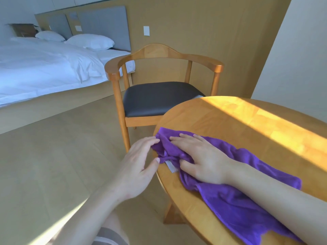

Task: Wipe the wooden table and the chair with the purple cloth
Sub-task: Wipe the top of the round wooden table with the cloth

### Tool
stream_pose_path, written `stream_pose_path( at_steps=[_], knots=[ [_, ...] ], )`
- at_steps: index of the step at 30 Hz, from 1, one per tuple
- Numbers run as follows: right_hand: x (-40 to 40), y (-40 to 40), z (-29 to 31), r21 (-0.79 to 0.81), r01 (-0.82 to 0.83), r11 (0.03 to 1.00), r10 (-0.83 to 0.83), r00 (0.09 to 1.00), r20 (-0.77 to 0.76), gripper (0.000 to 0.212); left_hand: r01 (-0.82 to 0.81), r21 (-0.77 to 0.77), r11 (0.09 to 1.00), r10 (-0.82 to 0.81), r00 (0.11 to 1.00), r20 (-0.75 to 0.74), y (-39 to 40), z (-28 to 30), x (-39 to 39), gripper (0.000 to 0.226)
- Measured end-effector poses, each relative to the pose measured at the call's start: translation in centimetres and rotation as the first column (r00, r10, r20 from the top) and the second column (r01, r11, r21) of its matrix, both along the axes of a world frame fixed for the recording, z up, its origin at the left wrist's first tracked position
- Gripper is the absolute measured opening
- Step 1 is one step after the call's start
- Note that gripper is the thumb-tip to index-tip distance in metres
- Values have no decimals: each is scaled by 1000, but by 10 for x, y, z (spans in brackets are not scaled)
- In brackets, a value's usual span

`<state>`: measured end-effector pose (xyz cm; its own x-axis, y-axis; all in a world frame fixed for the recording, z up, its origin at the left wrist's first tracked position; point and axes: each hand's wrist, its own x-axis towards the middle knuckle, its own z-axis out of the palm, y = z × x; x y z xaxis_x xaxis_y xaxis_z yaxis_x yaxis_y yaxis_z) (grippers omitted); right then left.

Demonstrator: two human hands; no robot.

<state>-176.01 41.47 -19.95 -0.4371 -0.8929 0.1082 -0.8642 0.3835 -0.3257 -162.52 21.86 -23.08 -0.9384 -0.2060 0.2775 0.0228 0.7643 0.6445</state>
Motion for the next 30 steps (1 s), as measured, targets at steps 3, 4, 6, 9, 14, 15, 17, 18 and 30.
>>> stream_pose_path(
  at_steps=[3,4,6,9,14,15,17,18,30],
  knots=[
    [9,34,3,24,-30,999,30,1000,-9,74,16,-10,1000,-16,999,32,1,-3,-4,49],
    [7,44,4,39,-37,999,37,999,-6,73,17,-20,1000,-16,999,41,0,-4,-5,51],
    [-3,59,5,50,-44,998,44,999,10,71,25,-29,999,-23,998,60,-1,-5,-7,56],
    [-34,64,6,31,59,998,-61,997,39,73,43,-60,997,-36,994,101,-3,-5,-10,64],
    [-97,40,10,50,374,926,-375,927,18,74,77,-229,970,-26,976,217,10,-5,-25,94],
    [-105,32,9,63,413,908,-413,910,-11,69,74,-240,968,-15,971,241,13,-5,-30,96],
    [-116,15,8,96,468,879,-464,884,-60,62,66,-253,965,10,957,289,16,-1,-40,99],
    [-117,9,6,103,483,869,-478,875,-74,61,68,-260,963,18,949,316,17,2,-44,99],
    [-68,72,3,43,233,971,-233,972,-21,86,27,-161,987,13,969,247,21,2,-51,93]
  ],
)
